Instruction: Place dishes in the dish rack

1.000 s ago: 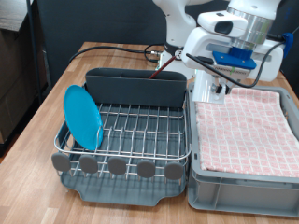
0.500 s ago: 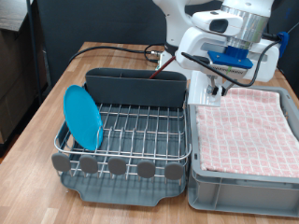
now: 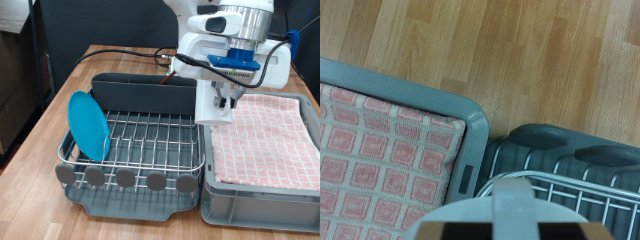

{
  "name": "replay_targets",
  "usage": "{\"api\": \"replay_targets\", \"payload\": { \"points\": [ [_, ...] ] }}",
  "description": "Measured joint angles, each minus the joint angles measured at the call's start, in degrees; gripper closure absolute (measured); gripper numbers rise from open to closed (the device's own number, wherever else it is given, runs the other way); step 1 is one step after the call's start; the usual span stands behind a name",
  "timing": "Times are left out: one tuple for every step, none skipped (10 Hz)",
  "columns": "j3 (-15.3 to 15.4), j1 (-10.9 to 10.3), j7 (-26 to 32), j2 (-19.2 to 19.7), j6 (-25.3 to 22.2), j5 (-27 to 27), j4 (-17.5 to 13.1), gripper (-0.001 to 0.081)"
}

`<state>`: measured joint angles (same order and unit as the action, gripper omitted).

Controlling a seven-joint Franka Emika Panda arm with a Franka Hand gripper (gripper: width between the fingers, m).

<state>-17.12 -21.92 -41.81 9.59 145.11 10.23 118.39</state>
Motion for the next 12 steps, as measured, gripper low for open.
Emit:
{"api": "replay_targets", "payload": {
  "points": [
    [0.00, 0.00, -0.02, 0.00, -0.12, -0.32, 0.00, 0.0733],
    [-0.01, 0.06, 0.00, 0.08, -0.12, -1.63, -0.01, 0.0733],
    [-0.05, 0.16, 0.05, 0.37, -0.10, -2.88, -0.30, 0.0733],
    [-0.10, 0.35, 0.05, 0.97, -0.10, -3.87, -1.01, 0.0733],
    [-0.22, 0.56, 0.05, 1.81, -0.11, -4.28, -2.09, 0.0733],
    [-0.36, 0.74, 0.05, 2.80, -0.10, -4.44, -3.37, 0.0733],
    [-0.44, 0.93, 0.05, 3.77, -0.11, -4.65, -4.66, 0.0733],
    [-0.46, 1.17, 0.05, 4.62, -0.16, -5.06, -5.83, 0.0733],
    [-0.46, 1.40, 0.06, 5.34, -0.48, -5.49, -6.93, 0.0733],
    [-0.46, 1.59, 0.06, 5.95, -1.38, -5.88, -7.97, 0.0733],
    [-0.46, 1.77, 0.06, 6.61, -2.50, -6.18, -8.99, 0.0733],
    [-0.44, 2.06, 0.27, 7.41, -3.01, -6.76, -9.84, 0.0734]
  ]
}}
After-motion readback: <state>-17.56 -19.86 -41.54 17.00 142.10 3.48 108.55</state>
